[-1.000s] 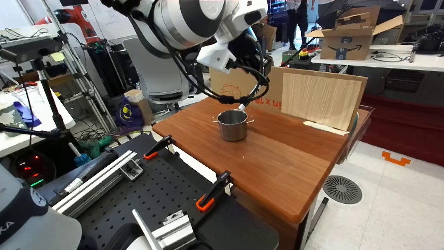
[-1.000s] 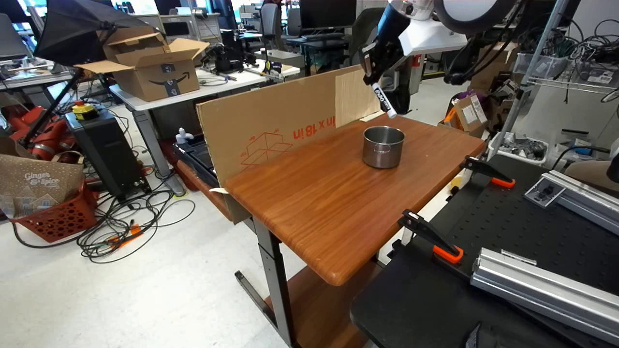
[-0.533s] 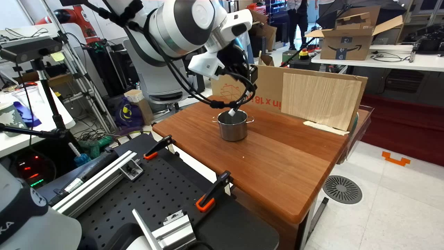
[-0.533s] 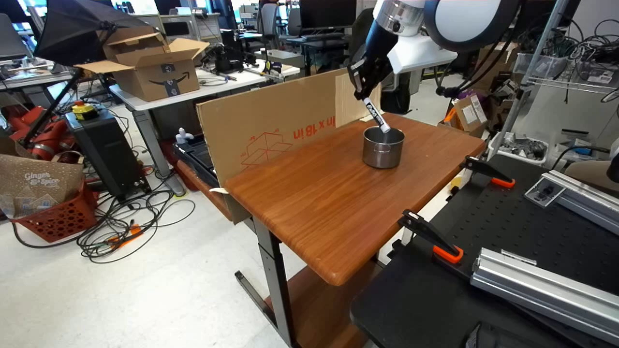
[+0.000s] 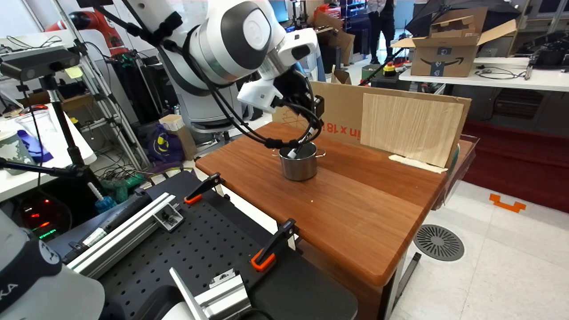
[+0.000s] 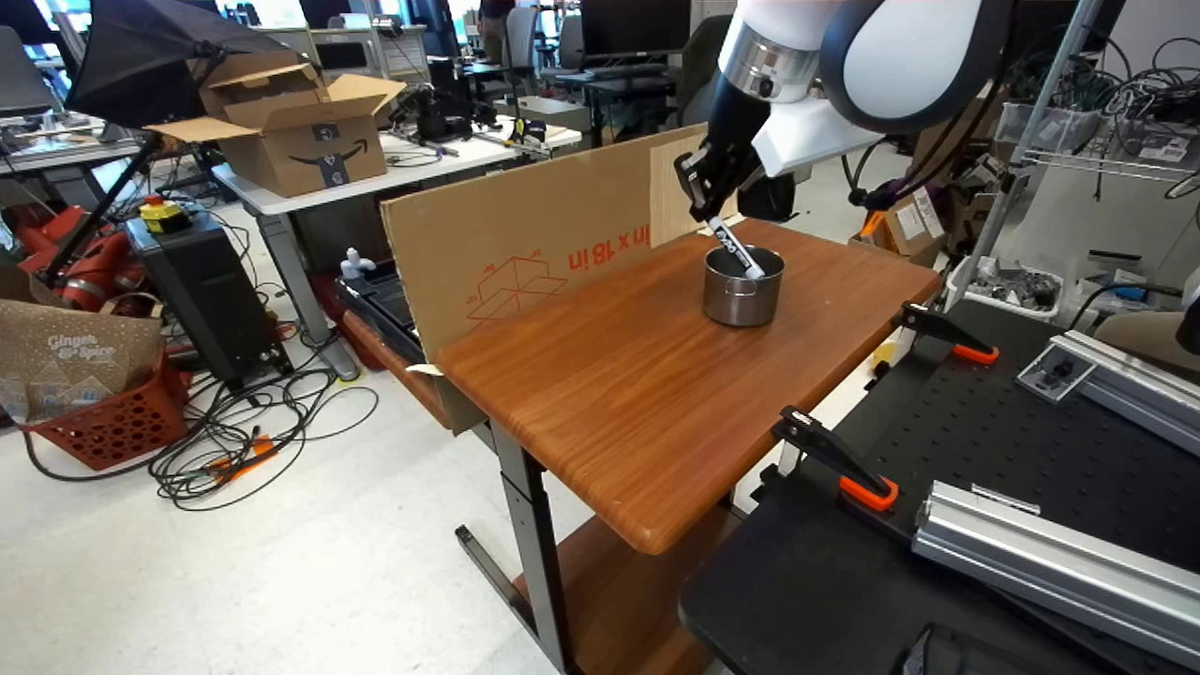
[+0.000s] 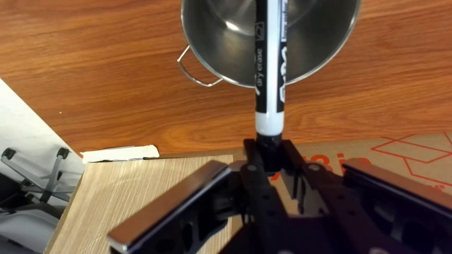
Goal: Put the marker in the pot
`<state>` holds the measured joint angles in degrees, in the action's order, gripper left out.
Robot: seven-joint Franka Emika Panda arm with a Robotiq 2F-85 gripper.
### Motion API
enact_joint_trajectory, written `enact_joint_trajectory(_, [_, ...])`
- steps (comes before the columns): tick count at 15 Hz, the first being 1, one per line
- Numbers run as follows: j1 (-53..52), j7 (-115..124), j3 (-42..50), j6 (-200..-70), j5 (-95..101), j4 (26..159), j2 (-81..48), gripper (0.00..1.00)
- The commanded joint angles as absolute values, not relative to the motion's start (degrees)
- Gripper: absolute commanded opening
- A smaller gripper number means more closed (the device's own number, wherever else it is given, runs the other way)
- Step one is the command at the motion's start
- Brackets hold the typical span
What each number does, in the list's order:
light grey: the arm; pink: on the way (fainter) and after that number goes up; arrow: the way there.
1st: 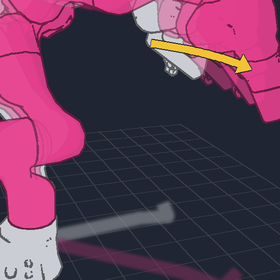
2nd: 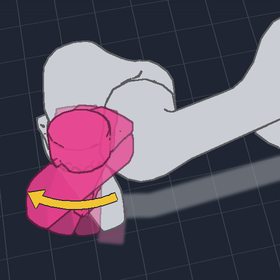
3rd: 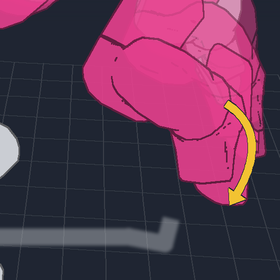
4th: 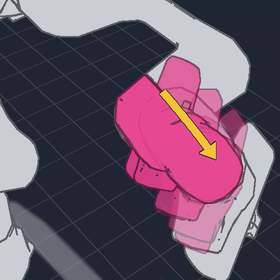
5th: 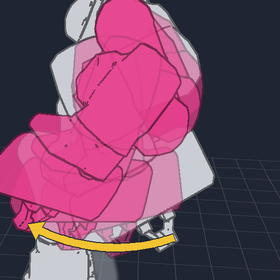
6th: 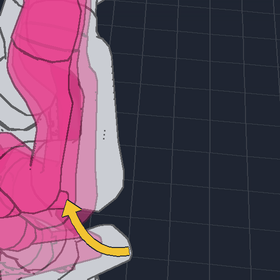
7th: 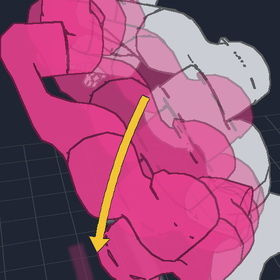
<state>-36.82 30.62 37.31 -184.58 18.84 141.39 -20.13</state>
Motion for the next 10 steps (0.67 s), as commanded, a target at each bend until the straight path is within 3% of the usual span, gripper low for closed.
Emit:
enact_joint_trajectory(1, [-38.03,31.02,38.32,-184.48,18.74,141.15,-21.57,0.05])
enact_joint_trajectory(8, [-37.93,30.91,37.75,-183.71,18.73,140.64,-23.8,0.05])
enact_joint_trajectory(9, [-38.04,30.9,37.76,-183.55,18.73,140.6,-23.99,0.45])
enact_joint_trajectory(10, [-38.02,30.83,37.71,-183.3,18.77,140.56,-24.08,0.47])
